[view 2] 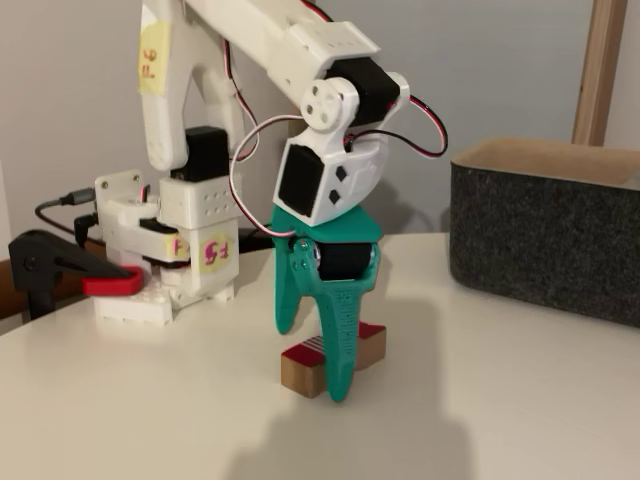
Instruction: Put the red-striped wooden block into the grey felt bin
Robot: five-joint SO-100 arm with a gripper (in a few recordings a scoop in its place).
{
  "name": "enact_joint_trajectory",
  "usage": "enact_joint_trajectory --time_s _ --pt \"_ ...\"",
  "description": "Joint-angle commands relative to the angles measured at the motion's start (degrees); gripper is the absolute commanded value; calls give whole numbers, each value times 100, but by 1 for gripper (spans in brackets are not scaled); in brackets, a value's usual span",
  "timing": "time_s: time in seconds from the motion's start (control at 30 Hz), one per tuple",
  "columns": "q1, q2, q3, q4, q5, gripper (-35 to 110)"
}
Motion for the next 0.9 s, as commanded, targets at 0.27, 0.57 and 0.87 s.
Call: enact_joint_trajectory --time_s 0.27,0.57,0.87 --pt "-9 -158 97 -272 176 29" --pt "-18 -132 97 -580 193 16" --pt "9 -123 97 -668 193 10"
